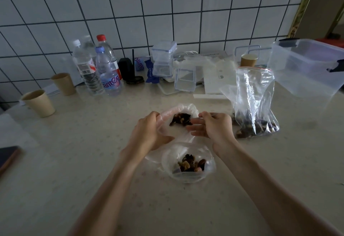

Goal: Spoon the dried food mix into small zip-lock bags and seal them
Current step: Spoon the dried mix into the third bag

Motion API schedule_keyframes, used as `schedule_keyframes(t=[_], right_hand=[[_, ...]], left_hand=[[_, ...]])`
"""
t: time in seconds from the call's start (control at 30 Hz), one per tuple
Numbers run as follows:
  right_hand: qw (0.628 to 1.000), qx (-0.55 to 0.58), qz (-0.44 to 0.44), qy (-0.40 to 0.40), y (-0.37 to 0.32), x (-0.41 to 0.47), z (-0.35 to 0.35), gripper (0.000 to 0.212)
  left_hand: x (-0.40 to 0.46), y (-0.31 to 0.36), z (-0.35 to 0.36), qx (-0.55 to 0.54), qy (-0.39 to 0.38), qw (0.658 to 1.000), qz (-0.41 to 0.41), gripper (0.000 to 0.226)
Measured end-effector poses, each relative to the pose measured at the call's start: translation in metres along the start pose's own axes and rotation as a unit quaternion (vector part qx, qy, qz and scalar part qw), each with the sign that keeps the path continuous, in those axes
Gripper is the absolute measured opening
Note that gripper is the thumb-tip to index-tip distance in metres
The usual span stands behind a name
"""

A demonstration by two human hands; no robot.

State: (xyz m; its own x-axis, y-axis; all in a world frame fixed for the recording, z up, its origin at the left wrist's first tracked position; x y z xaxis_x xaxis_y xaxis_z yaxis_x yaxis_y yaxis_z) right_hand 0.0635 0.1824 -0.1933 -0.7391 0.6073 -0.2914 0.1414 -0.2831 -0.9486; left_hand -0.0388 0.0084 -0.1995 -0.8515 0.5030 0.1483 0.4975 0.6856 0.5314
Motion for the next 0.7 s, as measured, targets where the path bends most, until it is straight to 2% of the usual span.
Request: schedule_keyframes(t=[0.13,0.23,0.47,0.7], right_hand=[[0.999,-0.036,-0.037,0.016,0.006,0.001,0.003,0.022],[0.999,-0.025,-0.025,0.002,0.008,0.001,0.001,0.022],[0.998,0.044,0.01,-0.036,0.008,0.0,-0.002,0.018],[0.995,0.05,0.035,-0.076,0.0,-0.002,-0.012,0.022]], left_hand=[[0.001,-0.002,0.001,-0.079,-0.043,0.996,-0.009,0.04],[0.0,0.0,0.001,-0.158,-0.049,0.986,-0.02,0.034],[0.0,0.006,0.005,-0.197,0.024,0.978,-0.062,0.06],[-0.004,0.003,0.0,-0.29,-0.005,0.952,-0.093,0.08]])
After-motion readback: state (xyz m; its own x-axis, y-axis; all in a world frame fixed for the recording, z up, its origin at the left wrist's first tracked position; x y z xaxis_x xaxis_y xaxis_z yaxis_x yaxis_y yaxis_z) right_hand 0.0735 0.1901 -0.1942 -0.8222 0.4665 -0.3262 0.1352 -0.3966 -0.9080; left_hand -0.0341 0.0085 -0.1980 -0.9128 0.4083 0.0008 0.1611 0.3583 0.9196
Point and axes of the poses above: each hand's wrist, its own x-axis towards the middle knuckle, its own z-axis out of the palm, y = z × x, the point moved 1 cm from there along x, towards the middle knuckle, and after that the axes turned 6 degrees about z, right-handed, at the moved point
